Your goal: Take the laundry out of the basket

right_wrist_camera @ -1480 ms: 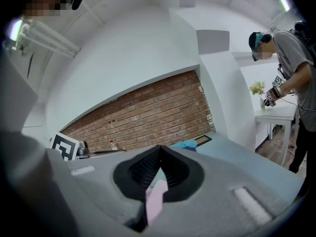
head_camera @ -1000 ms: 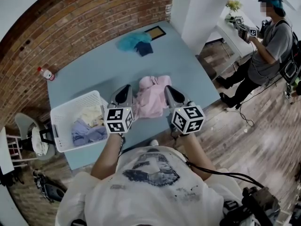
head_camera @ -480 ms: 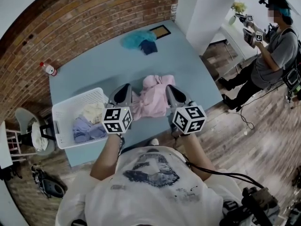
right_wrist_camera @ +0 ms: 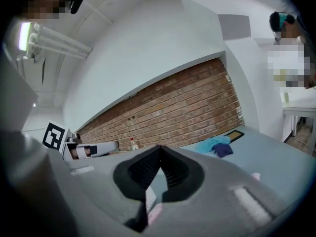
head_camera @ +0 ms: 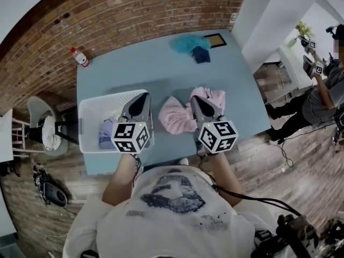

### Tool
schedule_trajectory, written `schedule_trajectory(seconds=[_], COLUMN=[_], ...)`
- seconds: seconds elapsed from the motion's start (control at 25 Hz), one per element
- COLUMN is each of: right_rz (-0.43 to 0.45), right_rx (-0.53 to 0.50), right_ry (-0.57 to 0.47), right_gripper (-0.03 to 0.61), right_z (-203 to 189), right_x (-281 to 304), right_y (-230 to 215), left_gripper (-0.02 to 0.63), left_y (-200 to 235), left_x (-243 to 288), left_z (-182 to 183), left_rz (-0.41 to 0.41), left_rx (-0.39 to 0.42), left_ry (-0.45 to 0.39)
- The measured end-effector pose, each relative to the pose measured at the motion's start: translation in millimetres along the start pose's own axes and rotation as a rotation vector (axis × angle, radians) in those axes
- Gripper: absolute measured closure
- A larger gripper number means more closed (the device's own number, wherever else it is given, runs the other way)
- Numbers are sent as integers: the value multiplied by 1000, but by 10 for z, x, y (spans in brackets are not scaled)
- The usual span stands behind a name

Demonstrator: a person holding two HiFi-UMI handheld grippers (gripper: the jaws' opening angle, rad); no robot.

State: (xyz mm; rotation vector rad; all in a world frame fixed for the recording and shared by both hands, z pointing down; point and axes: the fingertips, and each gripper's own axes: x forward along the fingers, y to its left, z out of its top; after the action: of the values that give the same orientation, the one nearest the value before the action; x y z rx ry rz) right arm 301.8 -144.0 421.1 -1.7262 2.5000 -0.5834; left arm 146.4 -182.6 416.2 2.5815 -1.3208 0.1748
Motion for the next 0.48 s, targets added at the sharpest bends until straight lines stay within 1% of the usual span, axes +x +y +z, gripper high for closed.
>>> schedule_trajectory(seconds=[0.28, 0.48], right_rz=[95, 129], right_rx=[-9, -21], right_ry=[21, 43], right_gripper=[580, 580], right_z=[-121, -243], right_x=[568, 885], right_y=[834, 1378], left_gripper=[623, 623], left_y=[855, 1410], left_x=[-516, -826], left_z=[-17, -62], left_rz=[92, 126], left_rx=[17, 4], left_ry=[17, 25])
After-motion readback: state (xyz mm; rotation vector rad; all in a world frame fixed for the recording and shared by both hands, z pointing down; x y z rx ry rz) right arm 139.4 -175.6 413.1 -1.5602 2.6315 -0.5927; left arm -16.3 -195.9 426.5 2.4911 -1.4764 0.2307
